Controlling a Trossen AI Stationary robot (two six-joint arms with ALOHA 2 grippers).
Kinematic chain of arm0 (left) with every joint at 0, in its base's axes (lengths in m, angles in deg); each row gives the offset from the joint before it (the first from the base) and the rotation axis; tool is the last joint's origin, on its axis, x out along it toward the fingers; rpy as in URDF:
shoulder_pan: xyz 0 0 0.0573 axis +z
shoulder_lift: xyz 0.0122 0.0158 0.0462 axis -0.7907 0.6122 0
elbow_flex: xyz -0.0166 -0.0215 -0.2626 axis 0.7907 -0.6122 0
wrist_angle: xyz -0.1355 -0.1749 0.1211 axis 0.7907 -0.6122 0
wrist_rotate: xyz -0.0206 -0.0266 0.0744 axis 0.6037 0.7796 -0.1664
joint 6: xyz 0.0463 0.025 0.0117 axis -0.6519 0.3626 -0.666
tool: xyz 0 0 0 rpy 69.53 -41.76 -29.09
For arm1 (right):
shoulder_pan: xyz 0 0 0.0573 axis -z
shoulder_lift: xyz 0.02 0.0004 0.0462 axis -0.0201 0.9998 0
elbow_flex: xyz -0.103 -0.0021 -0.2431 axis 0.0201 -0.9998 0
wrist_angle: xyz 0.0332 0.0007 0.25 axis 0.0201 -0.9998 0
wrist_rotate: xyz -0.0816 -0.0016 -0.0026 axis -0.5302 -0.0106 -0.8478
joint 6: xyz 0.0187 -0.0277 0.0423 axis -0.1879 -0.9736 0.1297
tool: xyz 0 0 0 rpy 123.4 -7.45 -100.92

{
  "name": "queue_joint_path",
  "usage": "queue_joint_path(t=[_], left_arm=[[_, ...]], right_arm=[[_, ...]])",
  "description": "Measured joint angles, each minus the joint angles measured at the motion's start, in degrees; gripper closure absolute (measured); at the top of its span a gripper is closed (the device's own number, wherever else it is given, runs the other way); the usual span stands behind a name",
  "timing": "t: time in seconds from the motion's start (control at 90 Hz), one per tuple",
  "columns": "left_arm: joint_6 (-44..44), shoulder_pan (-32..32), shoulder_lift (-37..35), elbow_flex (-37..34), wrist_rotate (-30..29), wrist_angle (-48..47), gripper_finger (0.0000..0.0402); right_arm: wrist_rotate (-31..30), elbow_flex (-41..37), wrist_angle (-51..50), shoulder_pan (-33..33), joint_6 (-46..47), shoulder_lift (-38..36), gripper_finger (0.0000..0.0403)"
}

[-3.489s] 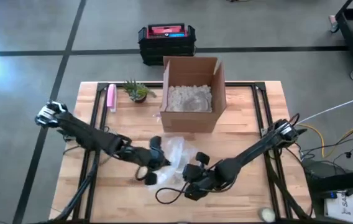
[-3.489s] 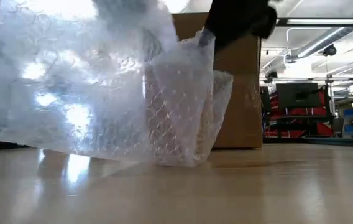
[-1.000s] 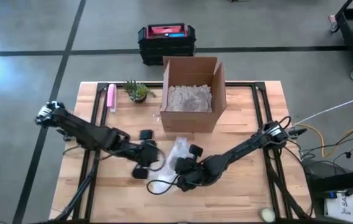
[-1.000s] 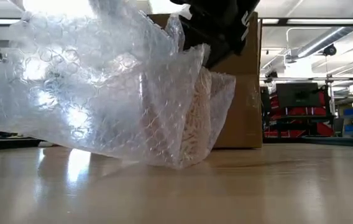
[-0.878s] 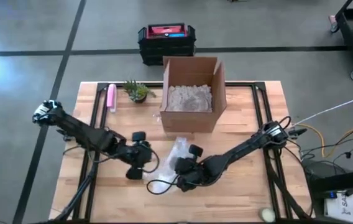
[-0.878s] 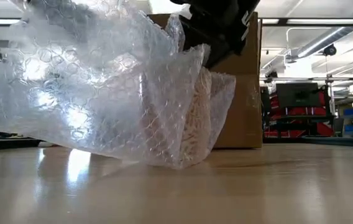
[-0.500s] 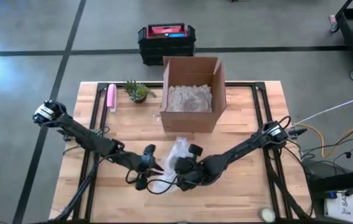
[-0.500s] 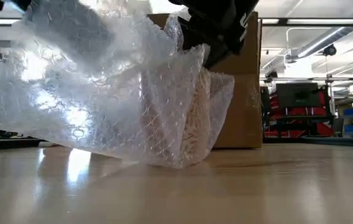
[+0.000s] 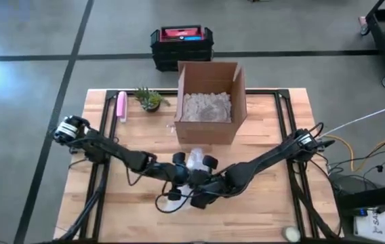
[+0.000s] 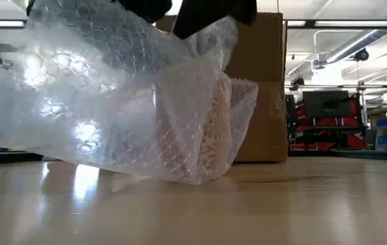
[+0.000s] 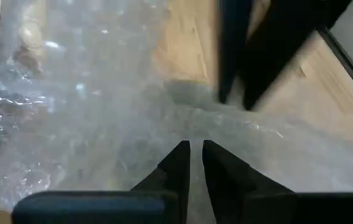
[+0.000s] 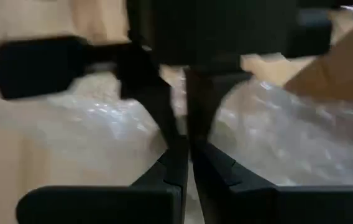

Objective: Wrap mug
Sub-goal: Wrap the orange mug with bubble wrap

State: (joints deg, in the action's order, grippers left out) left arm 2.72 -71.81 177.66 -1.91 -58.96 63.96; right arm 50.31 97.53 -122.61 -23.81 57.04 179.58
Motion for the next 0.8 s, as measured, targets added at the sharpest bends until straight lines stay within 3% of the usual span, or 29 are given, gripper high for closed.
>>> queue_joint_path(t=[0.211, 0.444, 0.544, 0.711, 0.8], left_arm=[[-0.80, 0.19, -2.02, 0.49, 0.00, -1.39, 0.0377], [-0.24, -0.64, -9.11, 0.49, 0.02, -3.38, 0.0378], [2.52, -2.39, -14.97, 0.54, 0.20, -10.15, 0.0378], [13.36, -7.50, -21.58, -1.57, -0.43, -30.25, 0.0378], [19.12, -10.37, -22.02, -6.30, 0.29, -32.46, 0.0378]], right_arm=[[1.31, -4.87, -1.11, 1.13, 1.69, 1.24, 0.0394], [1.54, -8.04, -0.46, 2.90, 4.77, 2.52, 0.0394], [1.52, -8.01, -0.34, 2.98, 4.76, 2.67, 0.0394], [1.57, -7.89, 1.30, 2.87, 3.28, 2.67, 0.0394], [1.57, -7.89, 2.35, 2.87, 2.47, 2.67, 0.0394]])
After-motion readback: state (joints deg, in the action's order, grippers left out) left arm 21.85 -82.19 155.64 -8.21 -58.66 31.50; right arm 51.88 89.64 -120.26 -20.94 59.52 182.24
